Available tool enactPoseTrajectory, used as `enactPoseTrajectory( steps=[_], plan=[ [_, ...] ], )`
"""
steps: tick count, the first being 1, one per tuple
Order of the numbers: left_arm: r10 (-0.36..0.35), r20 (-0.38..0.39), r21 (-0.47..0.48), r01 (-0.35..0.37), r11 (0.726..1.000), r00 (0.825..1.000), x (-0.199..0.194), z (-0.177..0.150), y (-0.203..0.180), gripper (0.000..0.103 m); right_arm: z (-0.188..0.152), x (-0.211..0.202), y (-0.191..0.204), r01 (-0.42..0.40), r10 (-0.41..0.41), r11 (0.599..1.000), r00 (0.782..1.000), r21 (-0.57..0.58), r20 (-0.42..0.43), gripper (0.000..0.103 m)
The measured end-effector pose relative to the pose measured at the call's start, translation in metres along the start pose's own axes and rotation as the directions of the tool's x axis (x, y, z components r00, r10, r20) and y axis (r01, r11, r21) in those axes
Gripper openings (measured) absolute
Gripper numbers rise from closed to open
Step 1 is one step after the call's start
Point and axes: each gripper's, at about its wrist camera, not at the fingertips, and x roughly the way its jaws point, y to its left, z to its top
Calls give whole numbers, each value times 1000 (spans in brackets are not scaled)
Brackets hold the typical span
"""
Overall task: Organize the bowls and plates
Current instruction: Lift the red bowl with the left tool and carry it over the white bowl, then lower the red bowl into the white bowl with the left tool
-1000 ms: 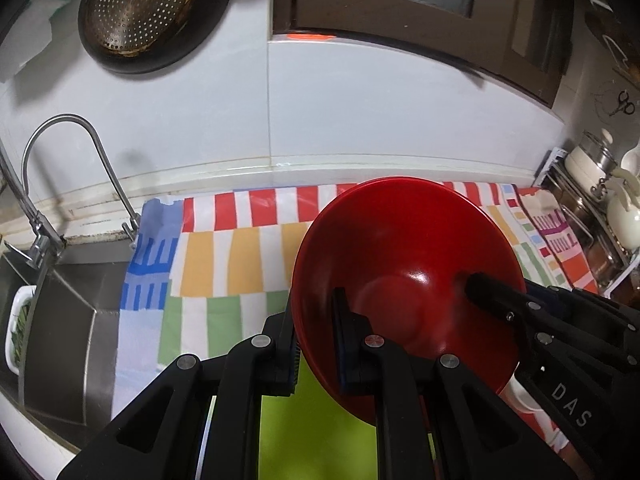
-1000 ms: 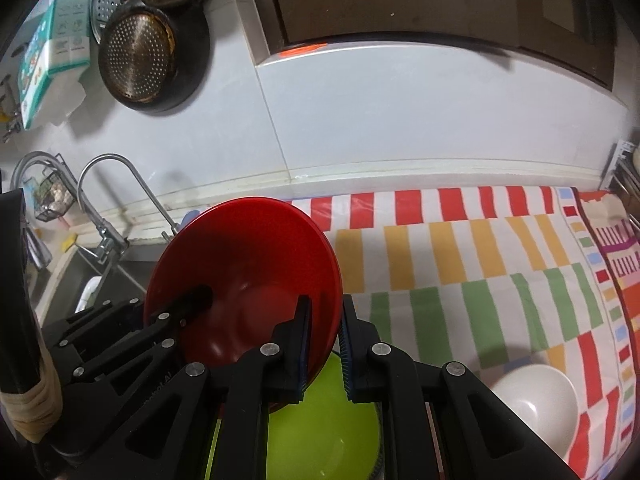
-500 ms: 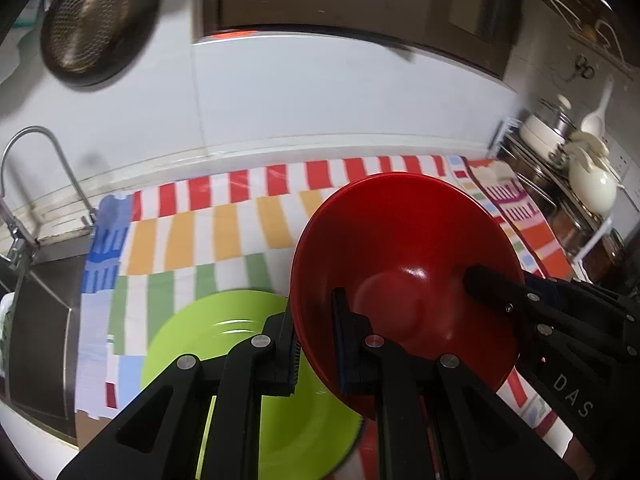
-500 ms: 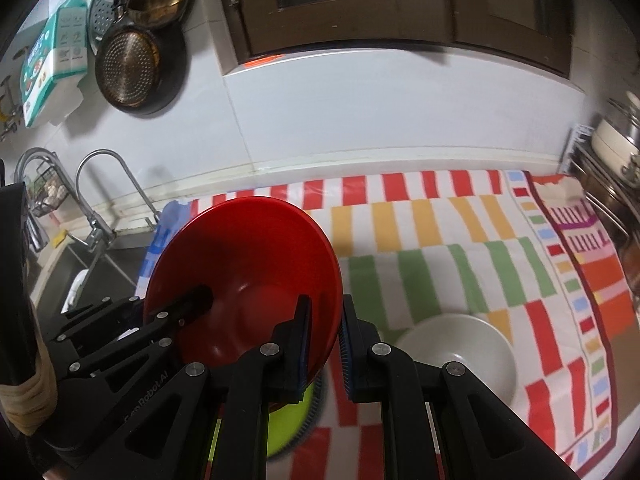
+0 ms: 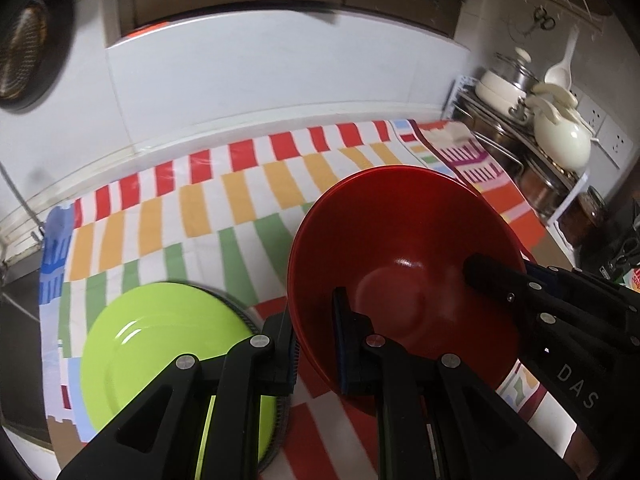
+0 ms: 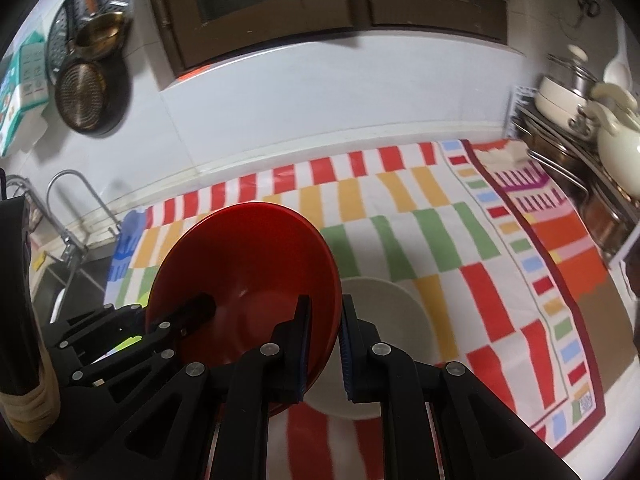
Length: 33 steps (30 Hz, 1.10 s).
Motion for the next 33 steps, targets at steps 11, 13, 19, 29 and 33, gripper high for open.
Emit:
enactPoseTrajectory(
  steps=[11, 13, 19, 29, 33],
  plan=[
    [8, -69, 45, -5, 999, 998, 32, -5, -30, 16, -10, 13, -42, 27, -24, 999, 998, 47, -54, 14],
    [17, -80, 51, -13, 999, 997, 37, -7, -33, 16, -12, 16, -47, 26, -23, 998, 998, 51, -64, 14],
    [41, -106, 62, -34, 997, 994, 51, -10, -39, 16, -19, 29, -59, 23, -17, 998, 995, 62, -102, 14],
    [82, -108, 83, -73, 994, 991, 62, -13, -43, 17, -26, 48, -67, 12, -3, 998, 990, 65, -144, 15],
    [119, -87, 115, -109, 987, 989, 61, -13, -45, 22, -28, 50, -70, -1, 11, 998, 989, 67, -146, 15]
  ],
)
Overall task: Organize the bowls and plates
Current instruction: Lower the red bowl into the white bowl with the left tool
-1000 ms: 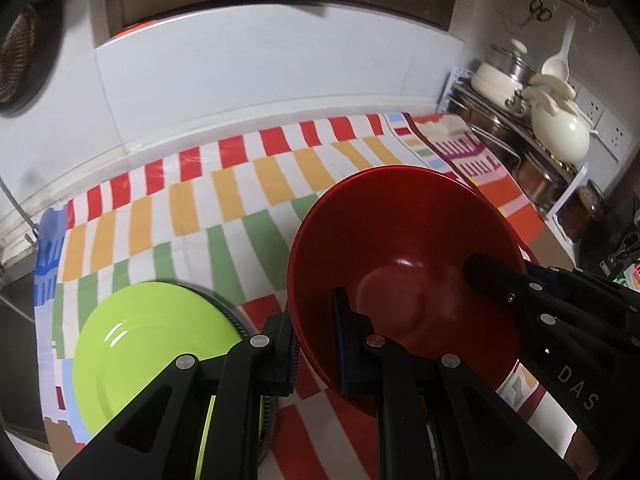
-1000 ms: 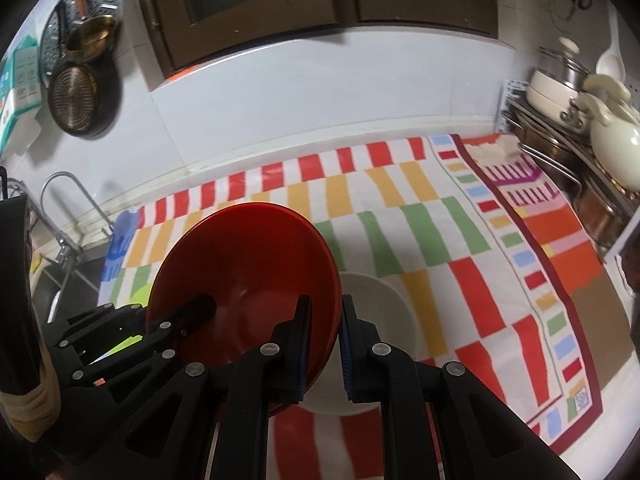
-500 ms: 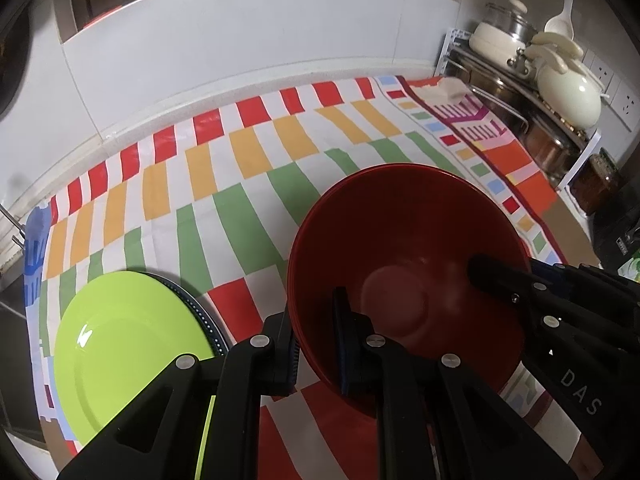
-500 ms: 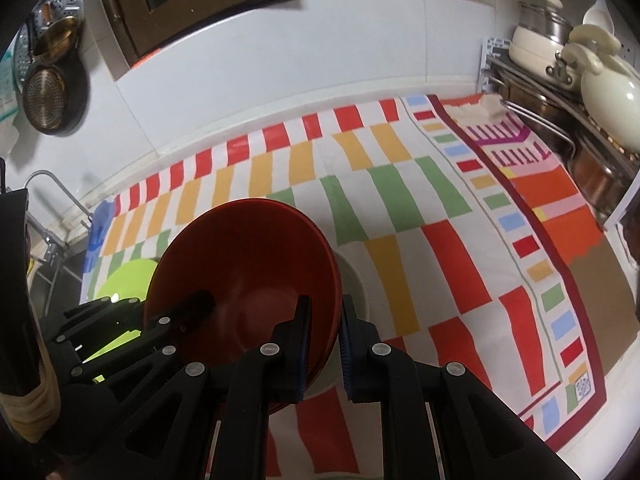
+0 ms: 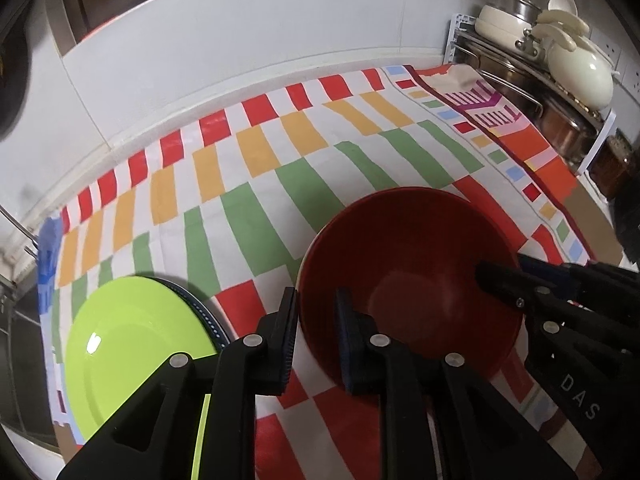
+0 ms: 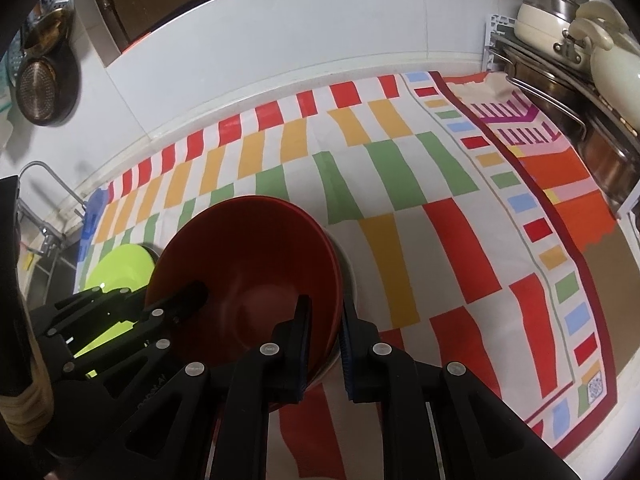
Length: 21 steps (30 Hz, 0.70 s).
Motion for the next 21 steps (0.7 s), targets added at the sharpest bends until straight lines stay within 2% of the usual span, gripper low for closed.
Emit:
enactPoseTrajectory(
  steps=[2, 5, 6, 7, 8, 16, 21],
  plan=[
    [3, 14, 1, -3, 1000, 1000, -3, 1, 1, 32, 0, 0, 1, 7, -7, 1000, 1000, -9, 7, 15],
    [17, 44, 3, -17, 1000, 999, -11, 3, 3, 38, -1, -2, 2, 24, -24, 999, 1000, -27, 11, 18],
    [21, 52, 6, -21, 1000, 998, -13, 3, 3, 38, 0, -3, 2, 25, -25, 999, 1000, -27, 11, 20],
    [21, 57, 8, -21, 1000, 998, -16, 3, 3, 39, 0, -5, 2, 21, -21, 999, 1000, -24, 17, 30],
    [18, 59, 8, -18, 1000, 998, -17, 4, 4, 40, 0, -8, 2, 24, -23, 1000, 999, -19, 28, 34],
    [26, 81, -15, -25, 1000, 996, -24, 7, 13, 48, 6, -25, 7, 38, -36, 999, 996, -26, 78, 34],
    [48, 39, -45, -46, 998, 998, -9, 7, 23, 49, 8, -16, 5, 58, -57, 998, 996, -19, 67, 37]
  ],
)
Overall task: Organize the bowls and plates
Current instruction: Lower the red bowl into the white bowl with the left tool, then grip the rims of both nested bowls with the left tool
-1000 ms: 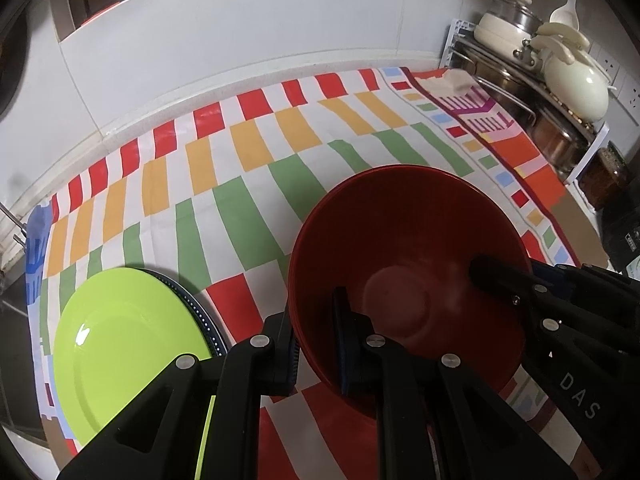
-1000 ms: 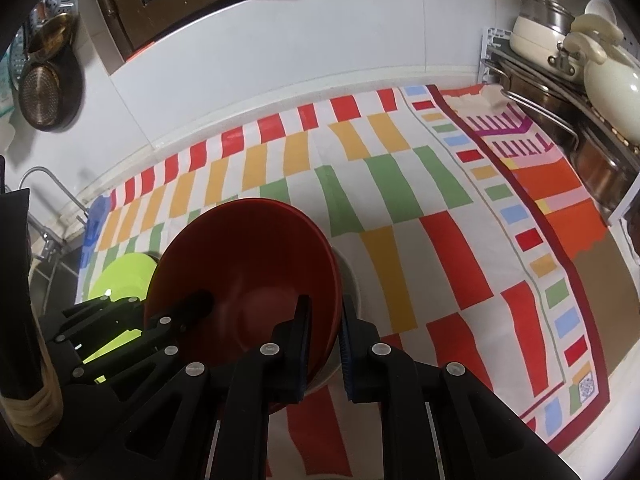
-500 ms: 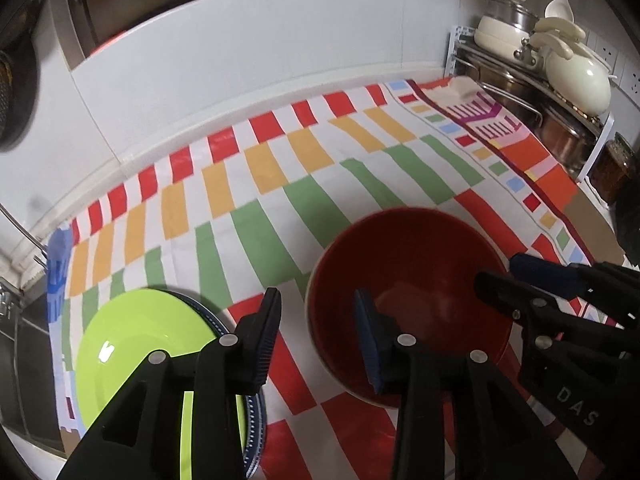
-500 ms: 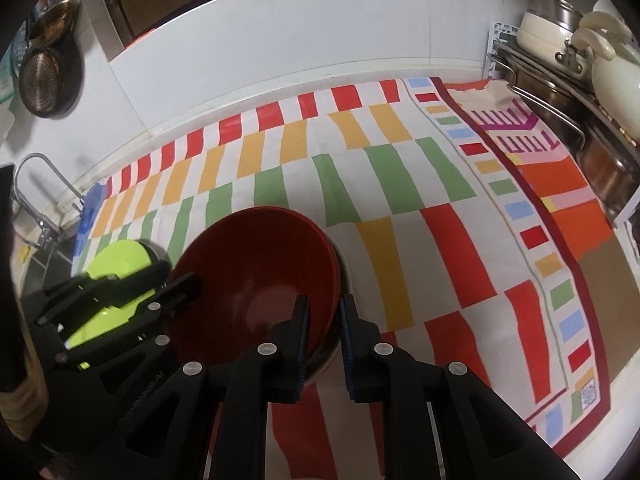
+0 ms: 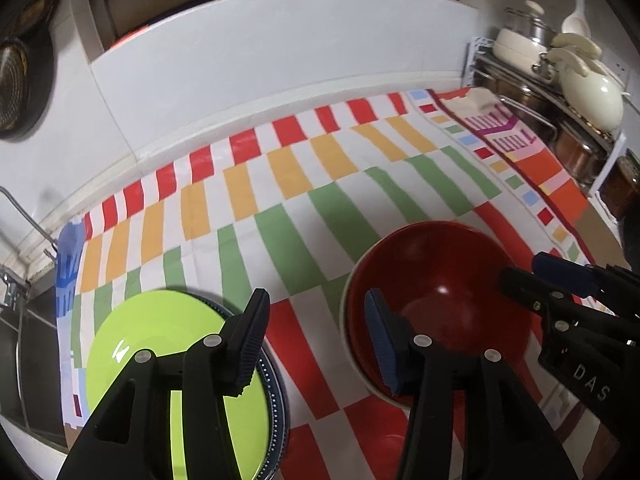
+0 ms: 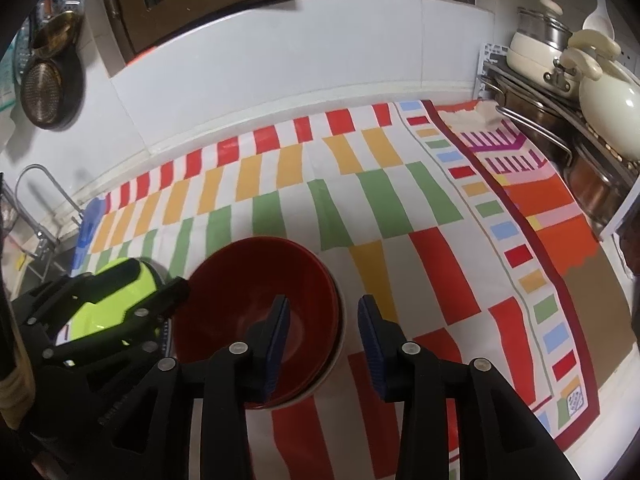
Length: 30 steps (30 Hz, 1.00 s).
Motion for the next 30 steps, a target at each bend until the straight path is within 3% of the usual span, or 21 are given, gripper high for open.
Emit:
enactPoseTrajectory(
  steps=[5, 15, 21, 28, 30],
  plan=[
    [-36, -72, -12, 35, 999, 997, 19, -4, 2, 49, -2, 23, -9, 15, -12, 999, 998, 41, -59, 37],
    [-112, -173, -50, 105, 993, 978, 48, -7, -4, 48, -9, 50, -18, -22, 41, 992, 988, 126, -148, 37],
    [-149, -206, -68, 138, 988, 967, 54, -6, -5, 44, -10, 55, -18, -30, 56, 989, 983, 148, -176, 37],
    [-197, -252, -71, 185, 980, 947, 59, -4, -10, 32, -11, 60, -15, -19, 53, 988, 975, 155, -215, 36],
    [-197, -259, -76, 183, 980, 946, 60, -3, -11, 32, -11, 62, -14, -20, 56, 987, 973, 159, -225, 29]
  ],
)
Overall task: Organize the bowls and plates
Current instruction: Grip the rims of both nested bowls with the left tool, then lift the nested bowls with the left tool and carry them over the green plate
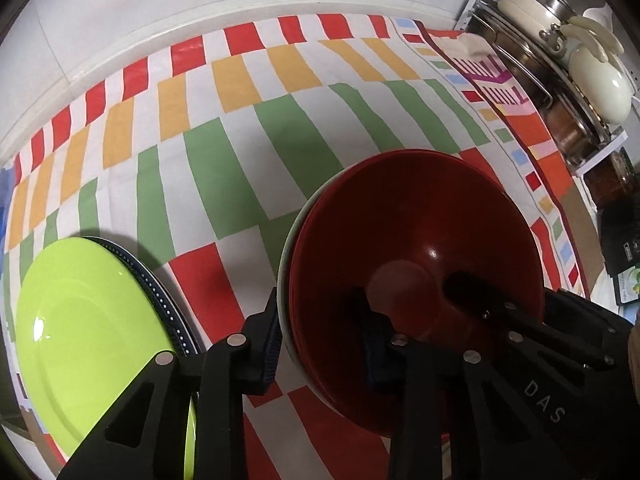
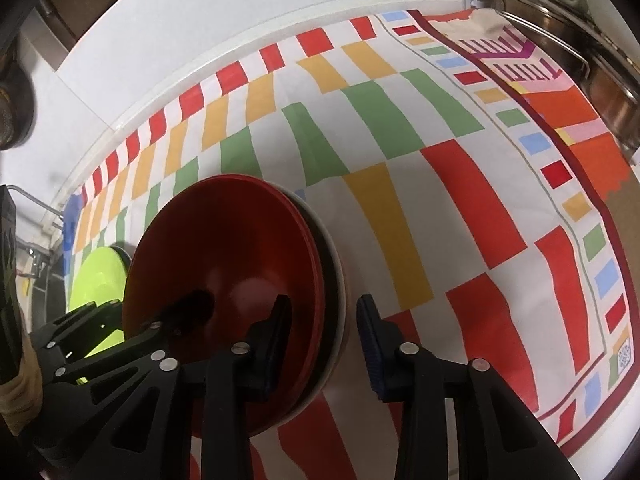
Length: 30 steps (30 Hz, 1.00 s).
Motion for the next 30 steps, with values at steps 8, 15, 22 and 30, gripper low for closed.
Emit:
enactPoseTrajectory(
  steps=[8, 15, 22, 30],
  plan=[
    [-1, 22, -23, 1, 1000, 1000, -4, 0, 4, 31, -1, 0, 1, 16, -16, 999, 1000, 29, -4, 26],
    [-1, 77, -41, 4, 999, 997, -28, -1, 14, 31, 0, -11, 5, 13, -14, 999, 1000, 38, 20, 26],
    [11, 147, -78, 0, 997, 989, -62, -10, 37, 30, 2, -34, 32, 1, 0, 1000, 997, -10, 74, 26],
    [52, 202, -148, -22, 989, 978, -91, -26, 74, 30, 0, -53, 72, -30, 42, 995, 991, -97, 126, 26]
  ],
)
